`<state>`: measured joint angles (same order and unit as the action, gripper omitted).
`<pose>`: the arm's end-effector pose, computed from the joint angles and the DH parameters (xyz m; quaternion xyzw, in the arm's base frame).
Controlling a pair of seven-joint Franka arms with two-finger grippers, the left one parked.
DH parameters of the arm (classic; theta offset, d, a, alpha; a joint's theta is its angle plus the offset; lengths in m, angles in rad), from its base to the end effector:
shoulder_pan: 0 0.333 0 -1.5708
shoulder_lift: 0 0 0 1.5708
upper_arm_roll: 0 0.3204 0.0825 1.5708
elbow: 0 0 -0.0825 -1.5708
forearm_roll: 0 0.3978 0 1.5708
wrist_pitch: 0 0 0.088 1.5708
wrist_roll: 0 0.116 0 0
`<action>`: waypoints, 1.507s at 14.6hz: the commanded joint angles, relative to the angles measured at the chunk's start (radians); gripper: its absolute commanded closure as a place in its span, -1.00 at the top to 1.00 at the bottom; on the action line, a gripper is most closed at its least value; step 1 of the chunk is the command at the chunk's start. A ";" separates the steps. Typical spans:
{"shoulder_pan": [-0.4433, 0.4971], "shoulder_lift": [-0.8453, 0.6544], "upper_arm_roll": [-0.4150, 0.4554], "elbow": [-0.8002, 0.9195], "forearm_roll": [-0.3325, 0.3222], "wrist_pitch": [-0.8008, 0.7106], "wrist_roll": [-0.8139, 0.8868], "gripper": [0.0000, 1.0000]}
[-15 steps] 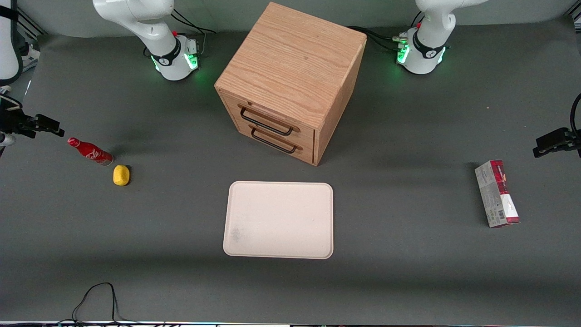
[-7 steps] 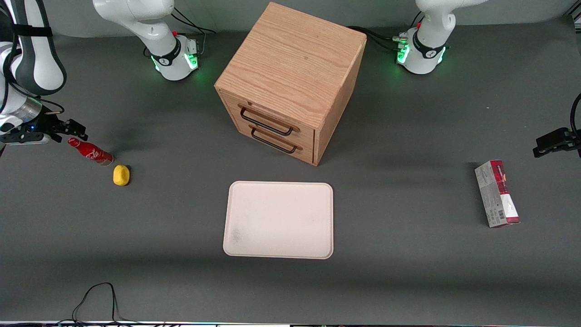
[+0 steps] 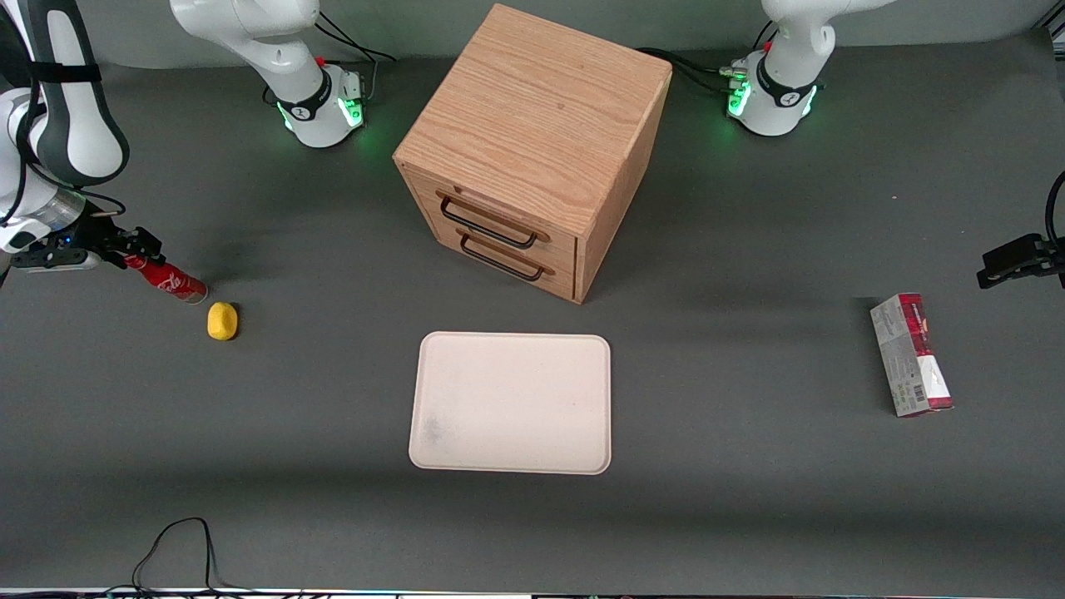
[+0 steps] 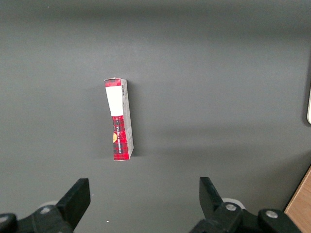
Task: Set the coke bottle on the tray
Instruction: 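Lift the bottle with the right gripper off the table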
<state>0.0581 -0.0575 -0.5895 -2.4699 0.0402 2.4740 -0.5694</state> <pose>0.4191 -0.2446 0.3009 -0.9992 -0.0035 -0.0370 0.0111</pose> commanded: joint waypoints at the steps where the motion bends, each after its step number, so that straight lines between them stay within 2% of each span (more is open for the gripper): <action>1: 0.006 0.015 -0.009 0.008 0.038 0.016 -0.038 -1.00; 5: 0.009 0.015 0.004 0.020 0.023 0.010 -0.046 -1.00; 7: 0.014 0.013 0.040 0.055 0.023 -0.009 -0.021 -1.00; 8: 0.014 0.011 0.063 0.096 0.023 -0.065 0.011 -1.00; 13: 0.014 0.050 0.192 0.481 0.023 -0.462 0.218 -1.00; 17: 0.005 0.172 0.359 0.875 0.023 -0.760 0.420 -1.00; 20: 0.009 0.286 0.482 1.122 0.027 -0.904 0.580 -1.00; 22: 0.011 0.361 0.587 1.213 0.023 -0.905 0.684 -1.00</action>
<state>0.0753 0.1705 -0.0822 -1.4332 0.0500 1.6186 0.0149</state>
